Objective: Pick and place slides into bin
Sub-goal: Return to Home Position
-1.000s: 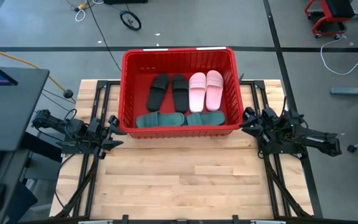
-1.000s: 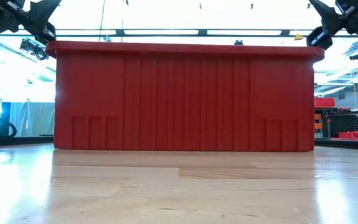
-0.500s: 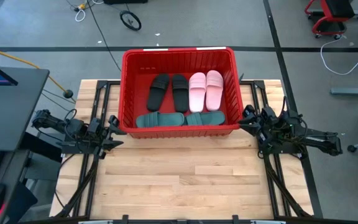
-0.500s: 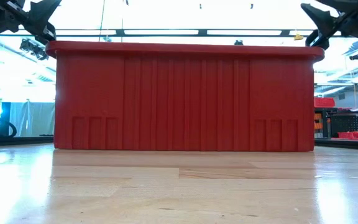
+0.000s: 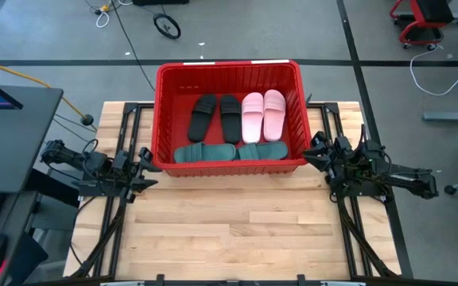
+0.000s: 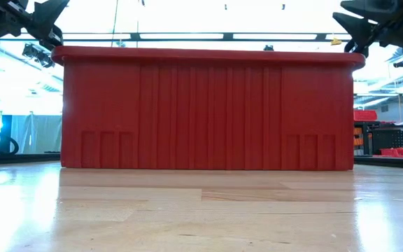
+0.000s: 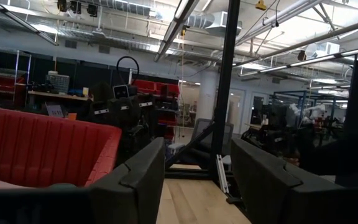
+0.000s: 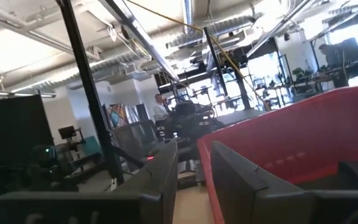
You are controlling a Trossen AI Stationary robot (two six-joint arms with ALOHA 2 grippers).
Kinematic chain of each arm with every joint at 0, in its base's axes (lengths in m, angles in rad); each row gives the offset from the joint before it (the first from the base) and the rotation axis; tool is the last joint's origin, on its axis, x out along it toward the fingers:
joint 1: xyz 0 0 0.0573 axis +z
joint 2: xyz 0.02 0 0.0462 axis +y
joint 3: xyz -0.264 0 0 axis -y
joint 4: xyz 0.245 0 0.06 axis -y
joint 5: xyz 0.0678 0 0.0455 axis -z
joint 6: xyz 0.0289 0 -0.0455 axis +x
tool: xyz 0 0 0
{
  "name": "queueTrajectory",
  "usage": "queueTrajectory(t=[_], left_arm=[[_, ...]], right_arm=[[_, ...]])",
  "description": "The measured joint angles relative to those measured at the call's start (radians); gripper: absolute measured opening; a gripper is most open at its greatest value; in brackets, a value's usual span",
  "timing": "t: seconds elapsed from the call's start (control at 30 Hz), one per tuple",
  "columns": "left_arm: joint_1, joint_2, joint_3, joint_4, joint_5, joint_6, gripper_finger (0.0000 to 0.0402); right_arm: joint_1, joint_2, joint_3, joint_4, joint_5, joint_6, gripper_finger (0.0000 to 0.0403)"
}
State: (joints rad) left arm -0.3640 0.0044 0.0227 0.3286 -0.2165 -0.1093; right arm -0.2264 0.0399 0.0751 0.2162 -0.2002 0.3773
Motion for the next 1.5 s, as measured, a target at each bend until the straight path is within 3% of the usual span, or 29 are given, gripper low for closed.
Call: queueTrajectory(t=[0.37, 0.63, 0.73, 0.8, 0.93, 1.37, 1.5], left_arm=[[0.000, 0.000, 0.000, 0.000, 0.000, 0.000, 0.0185], [0.000, 0.000, 0.000, 0.000, 0.000, 0.000, 0.0189], [0.000, 0.000, 0.000, 0.000, 0.000, 0.000, 0.0185], [0.000, 0.000, 0.000, 0.000, 0.000, 0.000, 0.0183], [0.000, 0.000, 0.000, 0.001, 0.000, 0.000, 0.0186], [0.000, 0.000, 0.000, 0.003, -0.001, 0.000, 0.0183], [0.000, 0.000, 0.000, 0.003, -0.001, 0.000, 0.0187]], right_arm=[[0.000, 0.004, 0.003, -0.018, 0.003, -0.191, 0.0103], [-0.001, 0.004, 0.000, -0.061, 0.006, -0.218, 0.0103], [-0.002, 0.006, -0.004, 0.040, -0.029, -0.126, 0.0103], [0.004, 0.009, -0.008, 0.098, -0.138, -0.114, 0.0103], [0.056, 0.009, -0.004, 0.141, -0.260, -0.052, 0.0103], [0.274, 0.071, 0.001, 0.046, -0.255, -0.161, 0.0103], [0.317, 0.070, 0.001, 0.070, -0.260, -0.074, 0.0103]])
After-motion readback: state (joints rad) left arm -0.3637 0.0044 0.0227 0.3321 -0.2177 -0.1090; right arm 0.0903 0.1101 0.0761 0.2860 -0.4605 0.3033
